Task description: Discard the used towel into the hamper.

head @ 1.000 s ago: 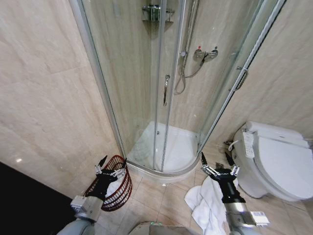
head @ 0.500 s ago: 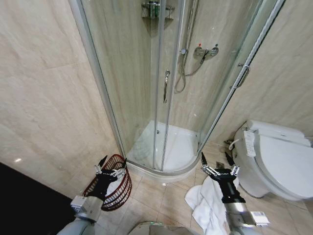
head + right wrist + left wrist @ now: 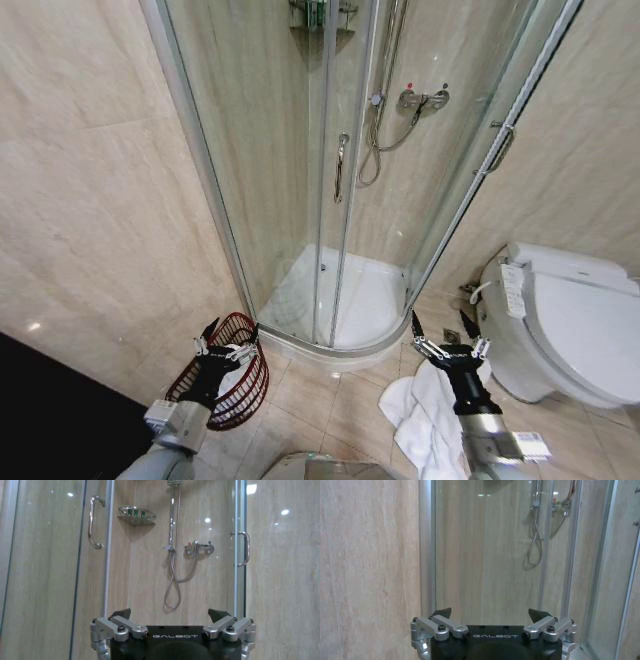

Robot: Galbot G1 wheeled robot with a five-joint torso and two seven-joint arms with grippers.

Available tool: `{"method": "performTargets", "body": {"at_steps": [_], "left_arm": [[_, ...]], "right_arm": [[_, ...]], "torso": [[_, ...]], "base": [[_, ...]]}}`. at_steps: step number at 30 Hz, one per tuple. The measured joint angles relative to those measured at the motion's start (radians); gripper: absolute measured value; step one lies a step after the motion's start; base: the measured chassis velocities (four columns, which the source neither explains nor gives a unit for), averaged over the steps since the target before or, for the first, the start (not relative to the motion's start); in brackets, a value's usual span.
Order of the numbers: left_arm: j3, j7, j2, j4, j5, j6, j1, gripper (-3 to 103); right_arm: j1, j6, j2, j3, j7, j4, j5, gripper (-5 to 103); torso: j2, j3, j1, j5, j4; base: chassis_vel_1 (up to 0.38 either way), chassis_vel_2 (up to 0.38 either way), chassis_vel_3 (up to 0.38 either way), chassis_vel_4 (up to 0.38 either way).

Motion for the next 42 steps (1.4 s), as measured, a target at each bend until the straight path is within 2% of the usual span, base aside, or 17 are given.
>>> {"method": "performTargets", "body": {"at_steps": [30, 42], "left_arm": [[0.000, 0.000, 0.000, 0.000, 0.000, 0.000, 0.000, 100], [0.000, 0.000, 0.000, 0.000, 0.000, 0.000, 0.000, 100]], "right_arm": [[0.000, 0.000, 0.000, 0.000, 0.000, 0.000, 0.000, 100], [0.000, 0.000, 0.000, 0.000, 0.000, 0.000, 0.000, 100]], "torso": [[-0.131, -0.073, -0.058, 0.0000, 0.0000], [-0.170, -0.094, -0.075, 0.0000, 0.0001]], "base": [[0.000, 0.000, 0.000, 0.000], [0.000, 0.000, 0.000, 0.000]]}}
